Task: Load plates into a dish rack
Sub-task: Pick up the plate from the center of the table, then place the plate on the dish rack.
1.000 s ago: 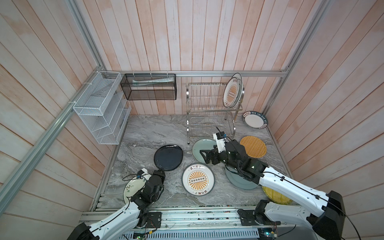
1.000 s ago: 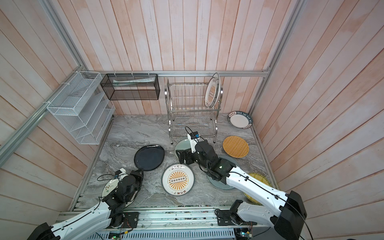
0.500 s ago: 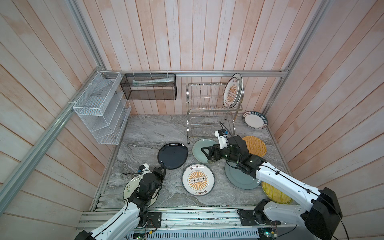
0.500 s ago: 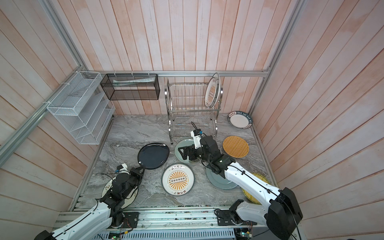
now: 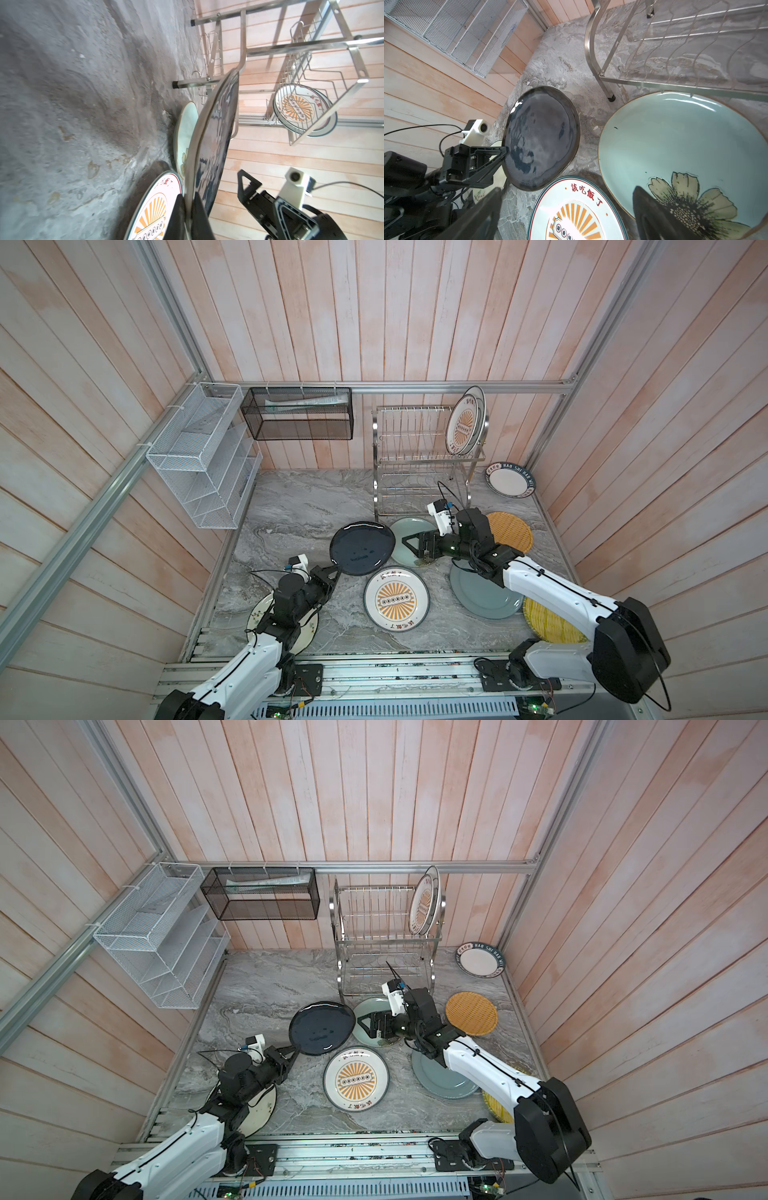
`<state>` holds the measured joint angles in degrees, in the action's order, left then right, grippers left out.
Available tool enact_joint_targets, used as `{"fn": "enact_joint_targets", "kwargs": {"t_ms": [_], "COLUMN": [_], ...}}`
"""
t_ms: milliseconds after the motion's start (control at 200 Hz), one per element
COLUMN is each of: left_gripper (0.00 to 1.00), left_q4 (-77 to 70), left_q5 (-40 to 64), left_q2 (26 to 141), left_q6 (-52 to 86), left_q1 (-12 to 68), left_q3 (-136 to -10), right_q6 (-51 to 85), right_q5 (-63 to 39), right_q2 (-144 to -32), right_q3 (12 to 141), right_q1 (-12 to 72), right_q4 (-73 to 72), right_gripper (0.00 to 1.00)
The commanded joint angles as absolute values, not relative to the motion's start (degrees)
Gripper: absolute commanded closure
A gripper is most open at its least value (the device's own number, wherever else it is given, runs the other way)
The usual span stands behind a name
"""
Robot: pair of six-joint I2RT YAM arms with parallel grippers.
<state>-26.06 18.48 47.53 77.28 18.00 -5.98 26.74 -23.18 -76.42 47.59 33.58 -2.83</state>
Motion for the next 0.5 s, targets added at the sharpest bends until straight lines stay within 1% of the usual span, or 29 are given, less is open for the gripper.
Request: {"fn": "enact_joint_targets", "kwargs": {"t_ms": [0,265,440,495], "left_gripper": [1.0,1.0,1.0,1.0], "left_q4": [-36.2,-33.1,-34.0,-34.0], "left_q5": [26.1,32.5,34.1,34.3], "left_q2": [47.5,48.0,48.2,48.4], "left_q6": [74.6,71.2,71.3,71.3], "left_q1": [17.5,15.7,14.7,14.6], "left_q3": [-10.5,-12.5,-12.6,-12.7], "right_q6": [24.5,23.5,23.5,22.9], "right_q5": [-26.7,-29.7,-34.0,-34.8], "right_q2": [-80.2,-85.5,-87.9,-88.4], "right_q3": [52.3,58.2,60.5,61.1], "right_q1": [33.3,32.5,30.9,30.9], "right_q4": [-3.5,-1.9,-0.4,0.6], "right_gripper": [0.02,0.03,0.12,0.17]}}
